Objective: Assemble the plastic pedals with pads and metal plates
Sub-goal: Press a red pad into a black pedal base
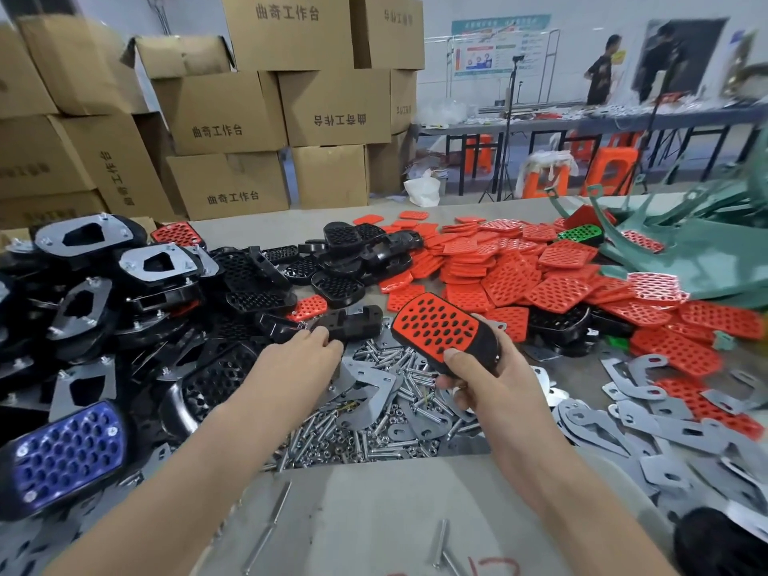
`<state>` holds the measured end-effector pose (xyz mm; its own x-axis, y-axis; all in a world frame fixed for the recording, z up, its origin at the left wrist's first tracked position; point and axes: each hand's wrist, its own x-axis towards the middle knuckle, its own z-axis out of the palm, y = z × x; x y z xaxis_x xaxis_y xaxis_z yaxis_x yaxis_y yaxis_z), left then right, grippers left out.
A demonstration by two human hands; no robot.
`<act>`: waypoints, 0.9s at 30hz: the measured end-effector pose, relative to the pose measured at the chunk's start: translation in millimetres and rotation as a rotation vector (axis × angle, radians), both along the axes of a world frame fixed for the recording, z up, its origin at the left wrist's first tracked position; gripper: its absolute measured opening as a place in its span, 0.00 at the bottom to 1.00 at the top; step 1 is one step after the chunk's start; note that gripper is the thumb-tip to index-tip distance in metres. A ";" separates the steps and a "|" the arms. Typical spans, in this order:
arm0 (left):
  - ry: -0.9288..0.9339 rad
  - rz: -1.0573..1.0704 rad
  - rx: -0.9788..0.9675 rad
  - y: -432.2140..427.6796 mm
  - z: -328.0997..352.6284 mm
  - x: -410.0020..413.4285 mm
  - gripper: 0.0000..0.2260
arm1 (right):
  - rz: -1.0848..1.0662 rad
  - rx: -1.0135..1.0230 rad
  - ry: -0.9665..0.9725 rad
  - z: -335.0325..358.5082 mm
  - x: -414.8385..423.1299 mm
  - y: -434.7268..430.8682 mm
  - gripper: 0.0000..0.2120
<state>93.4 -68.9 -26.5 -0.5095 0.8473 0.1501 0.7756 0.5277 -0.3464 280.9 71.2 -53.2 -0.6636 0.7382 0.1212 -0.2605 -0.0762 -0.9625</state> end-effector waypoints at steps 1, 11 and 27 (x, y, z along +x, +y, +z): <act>0.004 -0.027 0.010 -0.8 -1.5 -1.7 0.17 | 0.003 0.010 -0.013 0.2 0.5 -0.5 0.20; -0.561 -0.047 0.735 -8.2 -1.2 6.0 0.12 | 0.061 0.167 -0.129 1.9 -1.1 -9.7 0.23; -1.187 -0.189 1.321 18.8 1.5 96.4 0.05 | 0.024 0.506 -0.167 -4.5 -2.5 -19.7 0.27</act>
